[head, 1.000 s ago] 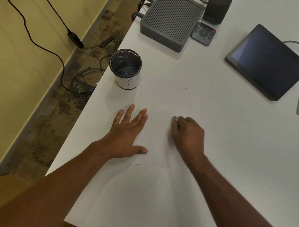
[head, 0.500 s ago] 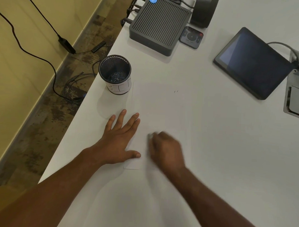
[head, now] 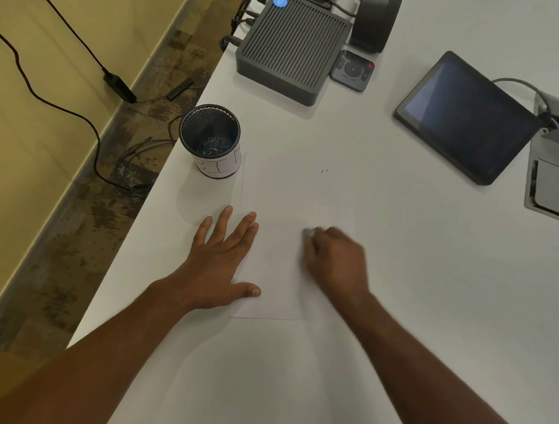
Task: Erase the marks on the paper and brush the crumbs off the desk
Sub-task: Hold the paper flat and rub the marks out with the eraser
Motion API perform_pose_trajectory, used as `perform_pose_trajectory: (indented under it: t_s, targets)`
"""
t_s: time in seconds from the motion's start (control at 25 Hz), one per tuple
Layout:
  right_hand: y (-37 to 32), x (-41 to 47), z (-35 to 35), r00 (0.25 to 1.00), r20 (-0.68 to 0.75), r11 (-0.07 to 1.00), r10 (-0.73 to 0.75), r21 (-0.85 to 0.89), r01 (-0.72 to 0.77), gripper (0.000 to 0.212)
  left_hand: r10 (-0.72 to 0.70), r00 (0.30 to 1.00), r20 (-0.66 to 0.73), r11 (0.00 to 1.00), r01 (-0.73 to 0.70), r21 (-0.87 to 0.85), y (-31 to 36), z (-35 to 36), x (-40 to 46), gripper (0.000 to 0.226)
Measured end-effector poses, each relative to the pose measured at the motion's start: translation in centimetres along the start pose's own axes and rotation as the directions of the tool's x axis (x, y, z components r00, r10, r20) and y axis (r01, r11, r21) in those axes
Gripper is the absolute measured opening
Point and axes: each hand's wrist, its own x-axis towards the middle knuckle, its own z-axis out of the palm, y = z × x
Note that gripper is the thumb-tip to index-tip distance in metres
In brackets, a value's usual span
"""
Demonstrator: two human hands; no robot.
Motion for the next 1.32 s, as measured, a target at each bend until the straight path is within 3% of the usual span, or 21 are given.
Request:
perform_pose_trajectory:
  t_s: [0.08, 0.12, 0.24, 0.28, 0.4, 0.48, 0.6, 0.72, 0.84, 0.92, 1.0, 1.08, 1.24, 1.32]
  targets:
    - [0.8, 1.1, -0.6, 0.986, -0.133, 0.994, 0.101, -0.019, -0.105, 0.033, 0.002, 1.000, -0.004, 1.000, -0.002, -0.004, 0.0, 0.0, 0.0, 0.113]
    - [-0.1, 0.6, -0.6, 0.990, -0.116, 0.996, 0.080, -0.026, -0.084, 0.031, 0.002, 1.000, -0.005, 1.000, -0.002, -0.003, 0.0, 0.1, 0.0, 0.113]
    - [-4.3, -3.7, 1.4, 0.979, 0.065, 0.981, -0.193, 0.038, 0.191, 0.024, 0.004, 1.000, -0.012, 1.000, -0.004, 0.007, 0.0, 0.1, -0.1, 0.112]
    - [-3.8, -3.4, 1.3, 0.976, 0.083, 0.979, -0.199, 0.049, 0.196, 0.024, 0.005, 1.000, -0.014, 1.000, -0.005, 0.006, 0.0, 0.1, 0.0, 0.112]
    - [0.4, 0.8, -0.4, 0.988, -0.052, 0.989, 0.144, -0.010, -0.145, 0.036, 0.003, 1.000, -0.010, 1.000, -0.003, 0.001, -0.1, 0.2, 0.0, 0.113]
    - [1.7, 0.7, -1.3, 0.944, -0.034, 0.938, 0.328, 0.127, -0.321, 0.042, -0.001, 1.000, -0.018, 1.000, 0.001, -0.005, 0.0, 0.3, 0.0, 0.113]
    - [0.8, -2.3, -1.3, 0.887, 0.122, 0.723, 0.445, 0.536, -0.436, 0.033, 0.001, 0.999, -0.043, 1.000, -0.002, -0.025, 0.0, 0.3, -0.1, 0.111]
    - [1.5, -2.0, -1.2, 0.842, 0.186, 0.530, 0.507, 0.703, -0.475, 0.014, 0.007, 0.998, -0.070, 1.000, -0.008, -0.018, 0.1, 0.6, 0.0, 0.101]
    - [2.0, -0.8, -1.6, 0.857, 0.163, 0.556, 0.489, 0.698, -0.450, 0.015, 0.019, 0.990, -0.143, 1.000, -0.020, -0.010, 0.3, 1.0, -0.4, 0.093]
    - [1.6, -1.4, -1.5, 0.877, 0.111, 0.669, 0.468, 0.604, -0.434, 0.021, 0.046, 0.983, -0.178, 0.999, -0.045, 0.010, 0.8, 1.1, -0.5, 0.092]
    - [0.4, -2.6, -0.8, 0.941, 0.049, 0.850, 0.336, 0.414, -0.325, 0.031, 0.084, 0.979, -0.186, 0.996, -0.078, 0.042, 1.3, 1.2, -0.4, 0.091]
    - [-2.0, -4.1, 0.2, 0.992, 0.055, 0.948, 0.113, 0.292, -0.125, 0.028, 0.096, 0.979, -0.181, 0.995, -0.090, 0.041, 1.7, 1.3, -0.2, 0.091]
    - [-4.1, -5.6, 1.9, 0.990, 0.080, 0.974, -0.113, 0.205, 0.094, 0.021, 0.078, 0.981, -0.179, 0.997, -0.073, 0.035, 1.9, 1.8, -0.1, 0.095]
    - [-1.6, -3.4, 1.5, 0.999, 0.025, 0.994, -0.045, 0.102, 0.042, 0.023, 0.078, 0.981, -0.179, 0.996, -0.072, 0.044, 1.9, 1.7, -0.1, 0.097]
